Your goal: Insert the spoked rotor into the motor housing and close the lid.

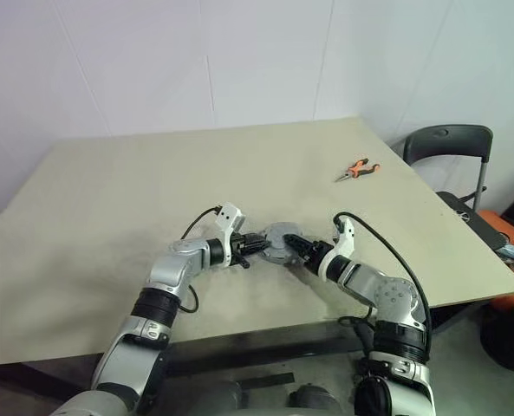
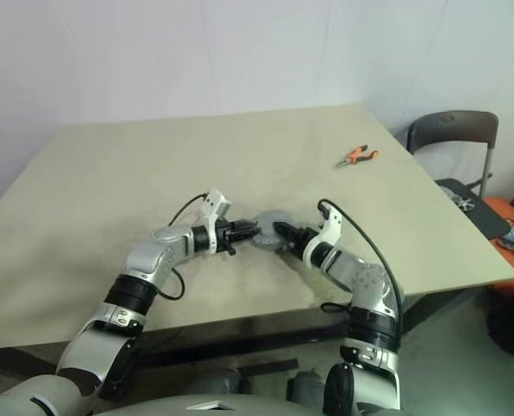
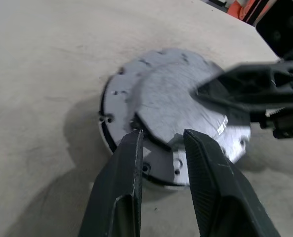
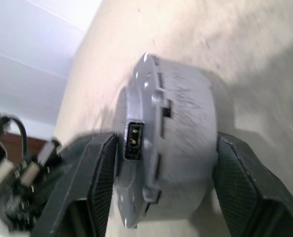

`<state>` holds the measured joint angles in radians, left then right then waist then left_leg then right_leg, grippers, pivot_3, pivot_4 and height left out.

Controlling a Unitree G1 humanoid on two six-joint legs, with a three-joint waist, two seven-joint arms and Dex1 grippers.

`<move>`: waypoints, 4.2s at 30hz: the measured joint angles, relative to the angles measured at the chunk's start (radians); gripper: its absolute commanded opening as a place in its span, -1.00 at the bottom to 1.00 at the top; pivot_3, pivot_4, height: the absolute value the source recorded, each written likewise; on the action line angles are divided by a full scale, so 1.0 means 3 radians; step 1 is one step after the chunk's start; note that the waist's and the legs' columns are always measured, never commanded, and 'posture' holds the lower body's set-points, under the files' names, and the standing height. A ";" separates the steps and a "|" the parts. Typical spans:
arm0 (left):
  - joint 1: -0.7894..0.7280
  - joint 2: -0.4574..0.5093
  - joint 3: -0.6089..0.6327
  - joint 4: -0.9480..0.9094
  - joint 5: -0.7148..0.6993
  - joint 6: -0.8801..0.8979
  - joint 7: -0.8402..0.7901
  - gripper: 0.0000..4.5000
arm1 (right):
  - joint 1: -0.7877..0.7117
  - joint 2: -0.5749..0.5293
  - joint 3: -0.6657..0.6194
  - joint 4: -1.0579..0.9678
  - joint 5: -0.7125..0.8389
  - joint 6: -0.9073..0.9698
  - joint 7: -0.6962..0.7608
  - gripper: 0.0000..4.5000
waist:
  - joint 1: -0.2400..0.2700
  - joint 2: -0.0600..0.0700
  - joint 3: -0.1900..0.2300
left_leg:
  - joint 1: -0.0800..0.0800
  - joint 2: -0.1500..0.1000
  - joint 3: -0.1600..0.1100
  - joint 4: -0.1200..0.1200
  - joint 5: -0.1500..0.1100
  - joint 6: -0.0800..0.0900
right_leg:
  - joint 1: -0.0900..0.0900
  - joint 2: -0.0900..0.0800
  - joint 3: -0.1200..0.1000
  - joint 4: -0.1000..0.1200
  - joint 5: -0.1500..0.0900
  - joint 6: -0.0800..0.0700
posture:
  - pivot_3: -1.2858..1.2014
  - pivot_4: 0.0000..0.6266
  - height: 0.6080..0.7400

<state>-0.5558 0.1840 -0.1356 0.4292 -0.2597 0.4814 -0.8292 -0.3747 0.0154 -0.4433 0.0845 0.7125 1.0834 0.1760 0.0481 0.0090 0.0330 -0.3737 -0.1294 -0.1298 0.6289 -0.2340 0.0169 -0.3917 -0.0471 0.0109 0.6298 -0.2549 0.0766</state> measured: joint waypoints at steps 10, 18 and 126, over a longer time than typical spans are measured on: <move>-0.0011 -0.0002 0.0002 0.0011 0.0019 0.0004 -0.0025 -0.39 | 0.0019 0.0011 0.0035 0.0070 0.0109 -0.0119 -0.0049 0.09 | -0.0014 0.0003 -0.0001 | 0.0000 0.0000 0.0000 -0.0003 -0.0001 0.0002 | 0.0000 -0.0001 0.0001 -0.0001 -0.0002 0.0003 | 0.03 -1.00 1.00; -0.0012 -0.0002 0.0020 0.0014 0.0007 0.0015 -0.0047 -0.39 | -0.0072 0.0010 -0.0010 0.0294 0.0258 -0.0207 -0.0086 0.07 | -0.0024 0.0005 0.0000 | -0.0004 0.0000 0.0000 -0.0005 -0.0001 0.0002 | -0.0004 -0.0001 0.0001 -0.0001 -0.0003 0.0003 | 0.03 -1.00 1.00; 0.0012 -0.0437 0.1565 -0.0232 -0.2474 0.1360 0.0833 0.65 | -0.0936 0.0104 -0.0002 0.0654 0.1377 0.0006 -0.0261 0.04 | -0.0212 0.0000 0.0007 | -0.0055 0.0000 0.0009 -0.0021 0.0018 -0.0004 | -0.0076 0.0005 0.0018 0.0032 0.0022 -0.0014 | 0.03 -1.00 1.00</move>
<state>-0.5522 0.0530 0.3338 0.3596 -1.0017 0.8894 -0.5794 -0.6556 0.0465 -0.4439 0.2806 1.1255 1.0853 0.0976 -0.0155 0.0089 0.0351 -0.3903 -0.1293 -0.1270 0.6227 -0.2288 0.0157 -0.4147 -0.0456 0.0163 0.6394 -0.2482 0.0724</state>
